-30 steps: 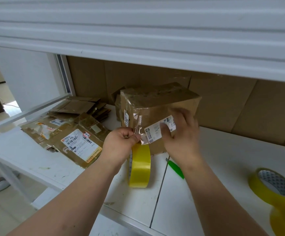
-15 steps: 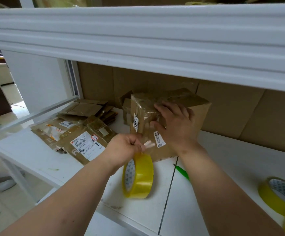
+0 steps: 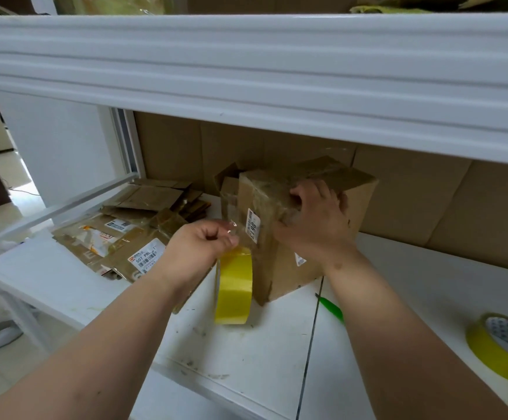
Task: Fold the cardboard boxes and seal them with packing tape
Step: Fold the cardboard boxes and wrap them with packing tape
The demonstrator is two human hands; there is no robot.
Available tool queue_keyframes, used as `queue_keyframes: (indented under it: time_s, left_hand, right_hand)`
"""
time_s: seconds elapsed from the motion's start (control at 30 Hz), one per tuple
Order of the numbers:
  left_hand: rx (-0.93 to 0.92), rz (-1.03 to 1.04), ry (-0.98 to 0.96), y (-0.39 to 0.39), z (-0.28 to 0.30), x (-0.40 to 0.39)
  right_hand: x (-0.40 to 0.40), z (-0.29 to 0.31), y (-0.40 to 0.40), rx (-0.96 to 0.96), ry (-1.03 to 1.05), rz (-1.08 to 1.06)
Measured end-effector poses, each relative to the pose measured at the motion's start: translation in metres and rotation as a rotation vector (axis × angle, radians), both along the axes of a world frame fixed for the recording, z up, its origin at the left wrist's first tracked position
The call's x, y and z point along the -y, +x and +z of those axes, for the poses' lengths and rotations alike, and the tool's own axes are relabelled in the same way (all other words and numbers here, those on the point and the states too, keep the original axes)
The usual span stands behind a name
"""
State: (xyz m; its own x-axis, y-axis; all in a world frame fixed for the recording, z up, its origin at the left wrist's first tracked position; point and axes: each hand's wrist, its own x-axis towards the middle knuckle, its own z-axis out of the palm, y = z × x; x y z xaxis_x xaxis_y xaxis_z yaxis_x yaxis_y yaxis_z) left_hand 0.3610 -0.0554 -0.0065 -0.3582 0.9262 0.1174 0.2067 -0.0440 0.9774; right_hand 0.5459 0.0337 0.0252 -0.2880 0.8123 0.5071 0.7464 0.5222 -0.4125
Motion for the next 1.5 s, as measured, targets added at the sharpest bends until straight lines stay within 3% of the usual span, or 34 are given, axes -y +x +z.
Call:
queue_keyframes:
  time_s: [0.23, 0.4, 0.57, 0.77, 0.9, 1.07, 1.2, 1.5]
  left_hand:
    - [-0.035, -0.175, 0.059, -0.015, 0.018, -0.008]
    - [-0.106, -0.287, 0.04, 0.003, 0.024, -0.03]
    - [-0.414, -0.291, 0.07, 0.025, 0.008, -0.04]
    - [-0.735, -0.202, 0.316, 0.027, -0.005, -0.042]
    - [-0.877, -0.268, 0.206, 0.029, -0.004, -0.047]
    - [-0.913, -0.261, 0.137, 0.032, -0.005, -0.048]
    - [-0.919, -0.204, 0.266, 0.034, -0.01, -0.045]
    - [-0.921, -0.215, 0.343, 0.041, -0.014, -0.041]
  right_hand:
    - [-0.002, 0.011, 0.046, -0.198, -0.266, 0.179]
    - [-0.003, -0.004, 0.044, -0.238, -0.116, 0.2]
    - [0.0, -0.018, 0.035, -0.318, 0.086, 0.103]
    - [0.0, -0.014, 0.045, -0.275, 0.021, 0.139]
    - [0.002, -0.01, 0.035, -0.22, 0.119, 0.067]
    - [0.004, -0.009, 0.033, -0.18, 0.078, 0.041]
    - [0.004, -0.008, 0.04, -0.191, -0.056, 0.12]
    - [0.006, -0.01, 0.026, -0.212, 0.153, 0.014]
